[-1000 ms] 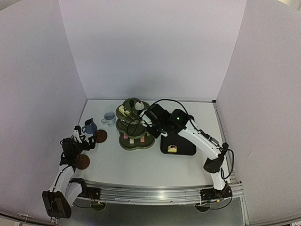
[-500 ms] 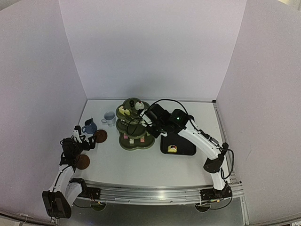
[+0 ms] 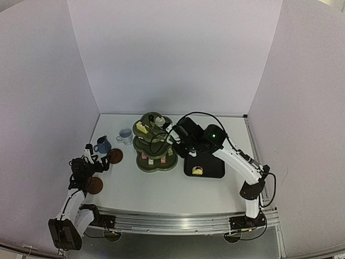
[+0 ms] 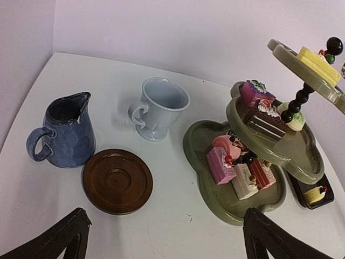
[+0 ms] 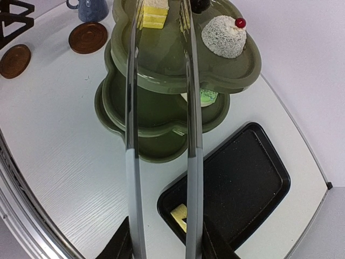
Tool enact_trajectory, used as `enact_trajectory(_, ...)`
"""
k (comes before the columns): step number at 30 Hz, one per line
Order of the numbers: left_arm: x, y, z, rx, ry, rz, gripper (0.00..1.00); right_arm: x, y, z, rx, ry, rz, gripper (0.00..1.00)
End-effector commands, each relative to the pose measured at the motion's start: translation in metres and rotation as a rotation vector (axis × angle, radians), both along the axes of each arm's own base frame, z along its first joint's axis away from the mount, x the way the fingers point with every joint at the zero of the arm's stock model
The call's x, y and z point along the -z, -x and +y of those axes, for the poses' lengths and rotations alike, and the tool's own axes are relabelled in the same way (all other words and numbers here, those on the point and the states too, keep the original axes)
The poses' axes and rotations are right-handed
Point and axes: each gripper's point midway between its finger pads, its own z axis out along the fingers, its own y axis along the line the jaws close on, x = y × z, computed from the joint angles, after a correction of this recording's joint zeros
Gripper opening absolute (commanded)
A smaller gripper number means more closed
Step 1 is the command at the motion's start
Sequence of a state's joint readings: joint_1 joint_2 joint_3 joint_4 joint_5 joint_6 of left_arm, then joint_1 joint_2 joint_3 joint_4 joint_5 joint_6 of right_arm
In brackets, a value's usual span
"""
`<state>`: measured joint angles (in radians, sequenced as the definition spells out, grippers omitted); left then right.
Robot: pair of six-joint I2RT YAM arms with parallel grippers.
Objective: Serve the afternoon tea
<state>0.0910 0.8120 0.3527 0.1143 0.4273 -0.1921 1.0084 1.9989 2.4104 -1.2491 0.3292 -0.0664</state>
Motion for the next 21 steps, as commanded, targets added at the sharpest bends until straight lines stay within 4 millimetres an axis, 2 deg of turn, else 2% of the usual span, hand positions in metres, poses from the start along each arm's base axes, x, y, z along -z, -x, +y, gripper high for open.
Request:
enact_trajectory(1,-0.013,-0.002,-0.001,0.011,0.003,-0.045,1.0,-0.039,0.011,-0.009,0.005,-0.126,-0.019,0.34)
enact_trajectory(4,-0.012,-0.002,-0.001,0.011,0.003,-0.043,1.0,-0.047,0.016,-0.018,0.022,-0.148,-0.018,0.33)
enact_trajectory(7,-0.013,-0.002,-0.001,0.011,0.003,-0.045,1.0,-0.057,0.022,-0.035,0.093,-0.189,-0.01,0.32)
enact_trajectory(10,-0.014,-0.002,-0.001,0.01,0.003,-0.047,1.0,-0.057,0.031,-0.062,0.171,-0.197,0.002,0.32)
enact_trajectory(12,-0.015,-0.002,-0.001,0.01,0.004,-0.048,1.0,-0.051,0.038,-0.079,0.226,-0.193,0.022,0.32)
enact_trajectory(16,-0.013,-0.002,-0.002,0.013,0.008,-0.043,1.0,-0.024,0.052,-0.109,0.302,-0.144,0.072,0.32)
enact_trajectory(21,-0.012,-0.001,-0.002,0.013,0.008,-0.04,1.0,0.009,0.071,-0.132,0.305,-0.064,0.135,0.32)
